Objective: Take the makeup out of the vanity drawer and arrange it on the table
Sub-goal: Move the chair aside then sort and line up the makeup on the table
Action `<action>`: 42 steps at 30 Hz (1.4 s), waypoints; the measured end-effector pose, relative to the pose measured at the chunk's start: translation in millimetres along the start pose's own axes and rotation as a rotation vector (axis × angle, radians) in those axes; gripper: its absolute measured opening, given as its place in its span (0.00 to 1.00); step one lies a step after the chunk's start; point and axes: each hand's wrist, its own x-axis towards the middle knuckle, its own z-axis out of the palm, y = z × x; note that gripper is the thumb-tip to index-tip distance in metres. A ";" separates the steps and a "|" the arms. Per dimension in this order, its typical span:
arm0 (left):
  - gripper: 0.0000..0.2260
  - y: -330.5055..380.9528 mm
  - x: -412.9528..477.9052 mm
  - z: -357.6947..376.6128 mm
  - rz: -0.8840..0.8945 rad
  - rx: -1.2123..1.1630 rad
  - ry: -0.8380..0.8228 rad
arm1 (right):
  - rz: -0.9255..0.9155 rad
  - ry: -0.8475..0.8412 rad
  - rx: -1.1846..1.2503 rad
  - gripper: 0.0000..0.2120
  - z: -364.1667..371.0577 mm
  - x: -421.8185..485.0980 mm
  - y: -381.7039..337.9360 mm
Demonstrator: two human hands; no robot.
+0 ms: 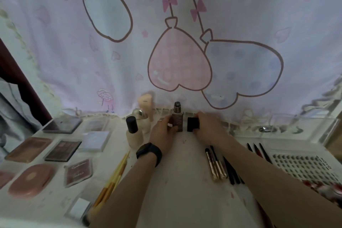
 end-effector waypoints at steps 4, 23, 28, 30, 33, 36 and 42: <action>0.13 0.4 -1.0 0.1 -0.003 0.001 -0.002 | 0.015 -0.004 -0.030 0.12 0.1 0.2 -2.8; 0.12 17.7 -111.9 -59.5 -0.093 -0.003 0.143 | -0.047 0.031 0.168 0.17 -33.3 -119.7 -43.9; 0.08 7.4 -123.3 -81.3 -0.163 0.003 0.389 | -0.106 0.006 0.097 0.21 12.6 -177.8 -58.8; 0.15 5.3 -118.8 -87.8 -0.205 -0.020 0.395 | -0.161 -0.012 0.044 0.24 31.3 -191.8 -57.5; 0.26 1.7 -107.8 -94.4 -0.261 -0.024 0.367 | -0.203 0.005 0.013 0.28 50.0 -204.7 -52.8; 0.30 0.2 -96.1 -97.0 -0.302 0.031 0.336 | -0.222 0.048 0.014 0.33 54.2 -203.8 -51.6; 0.20 -8.1 -82.4 -94.3 -0.375 0.123 0.244 | -0.229 0.079 0.009 0.30 56.8 -202.2 -49.6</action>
